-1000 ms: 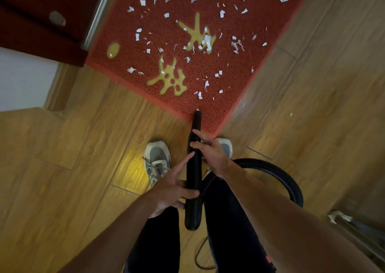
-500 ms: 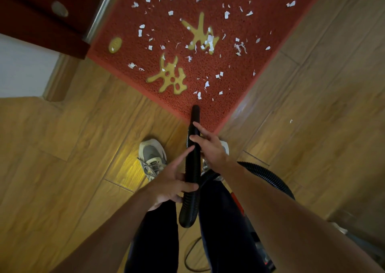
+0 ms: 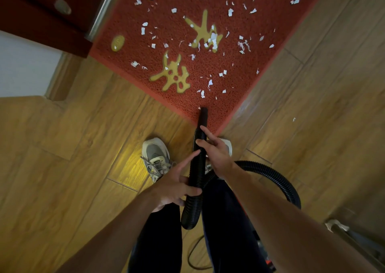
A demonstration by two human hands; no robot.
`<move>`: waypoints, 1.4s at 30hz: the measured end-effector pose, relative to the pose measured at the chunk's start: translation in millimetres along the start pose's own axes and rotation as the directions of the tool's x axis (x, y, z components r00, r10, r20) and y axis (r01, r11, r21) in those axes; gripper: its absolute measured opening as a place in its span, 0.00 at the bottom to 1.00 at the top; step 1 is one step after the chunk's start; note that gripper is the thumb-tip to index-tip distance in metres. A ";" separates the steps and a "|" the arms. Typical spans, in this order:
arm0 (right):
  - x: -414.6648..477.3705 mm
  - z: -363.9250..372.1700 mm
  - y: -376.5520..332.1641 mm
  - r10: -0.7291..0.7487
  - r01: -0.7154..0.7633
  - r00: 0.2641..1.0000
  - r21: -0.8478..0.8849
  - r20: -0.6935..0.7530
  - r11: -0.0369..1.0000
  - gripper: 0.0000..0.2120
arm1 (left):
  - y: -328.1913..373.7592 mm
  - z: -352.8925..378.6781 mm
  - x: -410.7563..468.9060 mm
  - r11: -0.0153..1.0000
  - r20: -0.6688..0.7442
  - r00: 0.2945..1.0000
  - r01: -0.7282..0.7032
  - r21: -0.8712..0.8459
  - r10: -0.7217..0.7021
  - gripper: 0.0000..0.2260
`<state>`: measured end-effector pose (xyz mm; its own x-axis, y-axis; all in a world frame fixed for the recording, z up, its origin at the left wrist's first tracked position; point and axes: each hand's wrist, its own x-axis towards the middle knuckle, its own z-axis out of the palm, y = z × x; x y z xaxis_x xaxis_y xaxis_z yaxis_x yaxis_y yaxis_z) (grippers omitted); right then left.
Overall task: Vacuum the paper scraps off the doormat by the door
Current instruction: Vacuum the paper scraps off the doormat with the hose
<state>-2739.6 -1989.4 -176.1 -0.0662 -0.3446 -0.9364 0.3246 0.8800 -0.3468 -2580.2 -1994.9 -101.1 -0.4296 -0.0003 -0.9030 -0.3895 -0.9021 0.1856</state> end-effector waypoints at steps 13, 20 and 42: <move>16.5 7.3 2.8 -0.071 0.074 0.996 -0.053 0.060 0.996 0.21 | -3.5 -9.3 7.0 1.000 -0.015 1.000 -0.021 -0.020 0.021 0.41; 9.1 -6.3 13.4 -0.068 0.068 0.998 0.014 -0.017 0.998 0.22 | -2.1 -4.0 12.6 1.000 0.046 0.999 -0.009 0.023 0.008 0.41; 13.0 -8.5 -13.2 -0.059 0.059 0.998 -0.037 0.006 0.998 0.22 | 12.9 -9.8 13.2 0.998 0.044 0.998 -0.053 0.034 0.052 0.41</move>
<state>-2752.7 -2002.7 -184.2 -0.0793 -0.3978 -0.9140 0.2852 0.8695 -0.4032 -2583.0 -2010.7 -114.4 -0.4843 -0.0280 -0.8745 -0.3938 -0.8855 0.2465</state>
